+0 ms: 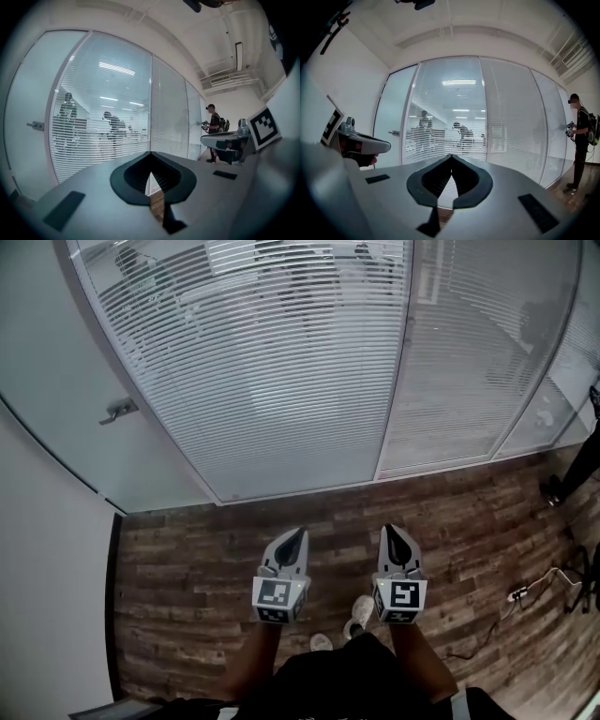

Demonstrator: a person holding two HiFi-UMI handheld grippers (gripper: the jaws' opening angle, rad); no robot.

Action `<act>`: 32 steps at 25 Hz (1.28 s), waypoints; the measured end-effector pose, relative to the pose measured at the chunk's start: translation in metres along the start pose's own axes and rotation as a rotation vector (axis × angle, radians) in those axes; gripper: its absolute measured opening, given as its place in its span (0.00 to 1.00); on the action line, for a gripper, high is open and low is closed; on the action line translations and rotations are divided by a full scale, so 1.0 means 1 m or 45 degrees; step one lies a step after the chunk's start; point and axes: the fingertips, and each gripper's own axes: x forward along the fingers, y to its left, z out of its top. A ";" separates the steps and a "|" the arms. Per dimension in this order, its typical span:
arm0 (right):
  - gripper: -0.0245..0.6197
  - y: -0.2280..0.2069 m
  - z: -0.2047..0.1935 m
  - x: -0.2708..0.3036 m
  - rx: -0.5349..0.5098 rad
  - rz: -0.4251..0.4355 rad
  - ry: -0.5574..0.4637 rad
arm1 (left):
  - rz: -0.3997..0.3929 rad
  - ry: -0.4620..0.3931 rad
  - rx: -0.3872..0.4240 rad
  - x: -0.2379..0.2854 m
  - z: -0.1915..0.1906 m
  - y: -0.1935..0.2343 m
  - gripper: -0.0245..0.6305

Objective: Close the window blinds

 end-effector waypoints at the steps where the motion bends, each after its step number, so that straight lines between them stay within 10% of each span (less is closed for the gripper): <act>1: 0.04 -0.003 -0.006 0.005 -0.019 0.017 0.000 | 0.000 0.003 0.021 0.004 -0.003 0.001 0.04; 32: 0.04 -0.140 -0.008 0.162 0.006 0.117 0.042 | 0.081 0.031 0.053 0.199 0.033 -0.001 0.04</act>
